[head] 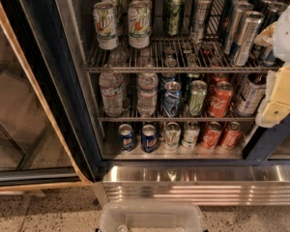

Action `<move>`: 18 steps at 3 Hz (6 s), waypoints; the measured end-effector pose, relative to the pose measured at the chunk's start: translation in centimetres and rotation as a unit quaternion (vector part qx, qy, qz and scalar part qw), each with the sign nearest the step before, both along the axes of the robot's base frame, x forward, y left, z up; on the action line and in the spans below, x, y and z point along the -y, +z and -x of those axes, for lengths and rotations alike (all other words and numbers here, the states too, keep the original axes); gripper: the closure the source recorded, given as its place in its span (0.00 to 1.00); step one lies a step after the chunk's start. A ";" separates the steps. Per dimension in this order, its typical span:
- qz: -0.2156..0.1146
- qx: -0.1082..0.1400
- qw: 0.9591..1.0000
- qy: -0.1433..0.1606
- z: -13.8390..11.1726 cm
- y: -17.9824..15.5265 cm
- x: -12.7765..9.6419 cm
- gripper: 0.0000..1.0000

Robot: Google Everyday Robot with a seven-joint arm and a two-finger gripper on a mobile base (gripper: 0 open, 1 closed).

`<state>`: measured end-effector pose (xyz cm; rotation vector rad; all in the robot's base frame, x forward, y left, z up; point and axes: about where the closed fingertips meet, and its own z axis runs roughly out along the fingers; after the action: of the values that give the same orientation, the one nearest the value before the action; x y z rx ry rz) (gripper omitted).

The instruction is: Pick 7up can from top shelf of fridge

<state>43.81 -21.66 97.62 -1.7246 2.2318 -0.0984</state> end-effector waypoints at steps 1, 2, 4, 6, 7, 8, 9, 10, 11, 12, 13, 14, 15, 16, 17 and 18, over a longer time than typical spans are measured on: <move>0.000 0.000 1.000 0.000 0.0 0.0 0.0 0.00; -0.023 0.024 0.999 0.001 -1.3 0.0 0.0 0.00; -0.139 0.127 0.981 0.037 -8.6 0.5 -2.6 0.00; -0.150 0.139 0.978 0.037 -9.1 1.0 -3.1 0.00; -0.178 0.158 0.970 0.052 -9.6 0.7 -4.6 0.00; -0.235 0.194 0.949 0.078 -9.8 -0.3 -7.9 0.00; -0.291 0.220 0.924 0.116 -9.8 -0.9 -12.5 0.00; -0.314 0.217 0.910 0.160 -9.6 -1.0 -16.0 0.00; -0.314 0.217 0.910 0.160 -9.6 -1.0 -16.0 0.00; -0.328 0.227 0.904 0.155 -9.8 -2.0 -17.6 0.00; -0.374 0.250 0.881 0.144 -11.1 -4.6 -20.7 0.00; -0.407 0.264 0.861 0.151 -14.1 -6.0 -23.1 0.00; -0.430 0.294 0.840 0.154 -18.2 -3.9 -28.1 0.00; -0.433 0.291 0.839 0.153 -18.2 -3.8 -28.6 0.00; -0.436 0.281 0.841 0.153 -17.8 -4.1 -28.9 0.00; -0.453 0.291 0.832 0.136 -17.4 -4.8 -28.9 0.00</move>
Offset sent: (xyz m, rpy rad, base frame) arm 0.0597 -0.0020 -0.0028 0.2138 -0.2017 0.0064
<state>61.18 7.25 92.86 -1.2016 1.2250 0.3908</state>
